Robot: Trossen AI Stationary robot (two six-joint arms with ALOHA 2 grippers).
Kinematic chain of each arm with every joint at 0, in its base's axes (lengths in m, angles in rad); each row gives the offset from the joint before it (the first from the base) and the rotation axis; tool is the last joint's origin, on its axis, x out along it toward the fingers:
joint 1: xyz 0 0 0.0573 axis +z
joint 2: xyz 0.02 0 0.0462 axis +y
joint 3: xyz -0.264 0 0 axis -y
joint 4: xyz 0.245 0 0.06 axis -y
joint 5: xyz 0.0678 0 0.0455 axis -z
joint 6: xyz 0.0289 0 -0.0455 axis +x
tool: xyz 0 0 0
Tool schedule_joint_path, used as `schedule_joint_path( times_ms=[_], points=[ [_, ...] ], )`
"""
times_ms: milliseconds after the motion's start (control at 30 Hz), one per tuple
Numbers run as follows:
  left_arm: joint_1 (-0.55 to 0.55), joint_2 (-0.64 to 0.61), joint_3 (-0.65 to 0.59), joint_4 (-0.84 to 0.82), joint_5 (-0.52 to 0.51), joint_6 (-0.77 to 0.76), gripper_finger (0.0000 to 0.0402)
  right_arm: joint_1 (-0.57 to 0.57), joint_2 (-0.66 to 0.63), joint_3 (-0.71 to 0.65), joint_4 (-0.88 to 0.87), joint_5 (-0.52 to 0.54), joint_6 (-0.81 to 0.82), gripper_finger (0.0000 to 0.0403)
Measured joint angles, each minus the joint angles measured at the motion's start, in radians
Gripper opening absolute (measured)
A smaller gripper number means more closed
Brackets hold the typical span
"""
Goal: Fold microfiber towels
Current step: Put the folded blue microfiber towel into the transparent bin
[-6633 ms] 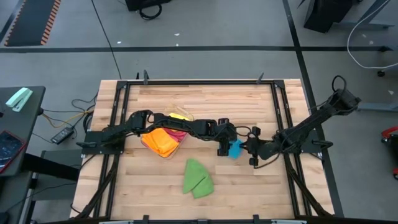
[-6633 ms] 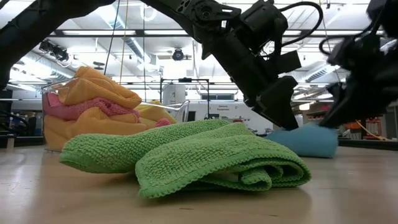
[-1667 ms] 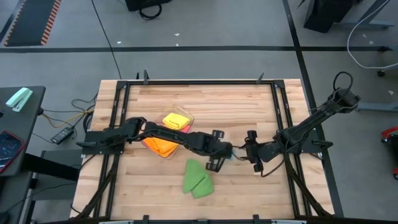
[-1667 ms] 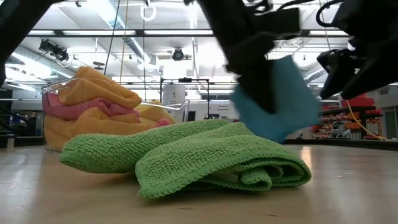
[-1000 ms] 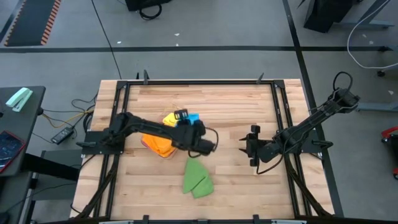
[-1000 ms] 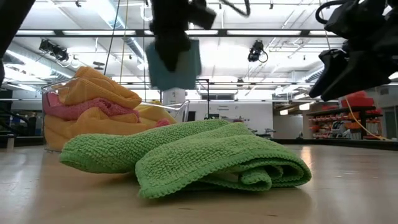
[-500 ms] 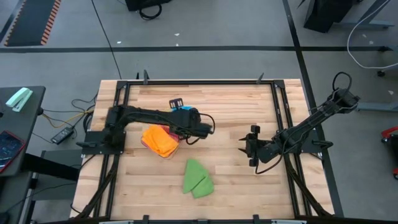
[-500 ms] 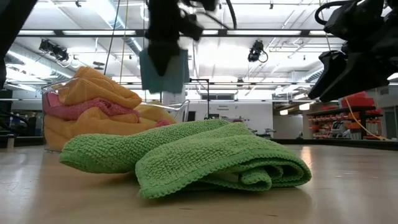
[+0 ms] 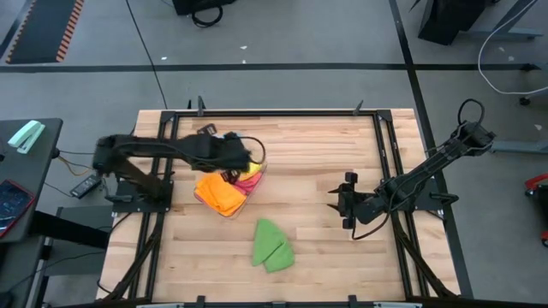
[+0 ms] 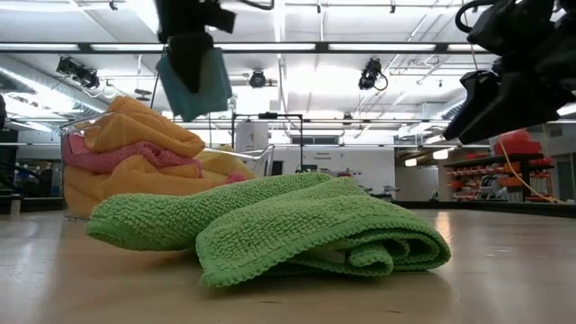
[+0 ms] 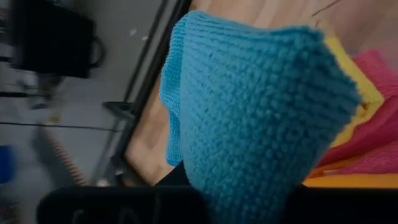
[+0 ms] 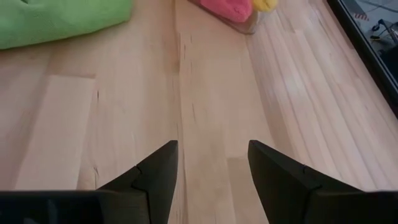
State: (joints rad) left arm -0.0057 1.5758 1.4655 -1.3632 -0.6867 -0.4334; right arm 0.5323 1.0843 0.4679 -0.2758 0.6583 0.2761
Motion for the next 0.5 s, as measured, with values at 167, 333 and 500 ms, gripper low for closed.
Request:
schedule_joint_path(
  times_ms=[167, 333, 500],
  points=[
    [0.084, -0.169, -0.196, 0.193, 0.087, 0.052, 0.0032, 0.0, 0.0, 0.0, 0.023, 0.0, -0.023, 0.0203],
    [0.17, -0.302, -0.353, 0.372, 0.19, 0.081, 0.0046, 0.0, 0.0, 0.0, 0.024, 0.0, -0.033, 0.0203],
    [0.248, -0.39, -0.476, 0.549, 0.359, 0.086, 0.0036, 0.0, 0.0, 0.0, 0.024, 0.0, -0.034, 0.0203]
  ],
)
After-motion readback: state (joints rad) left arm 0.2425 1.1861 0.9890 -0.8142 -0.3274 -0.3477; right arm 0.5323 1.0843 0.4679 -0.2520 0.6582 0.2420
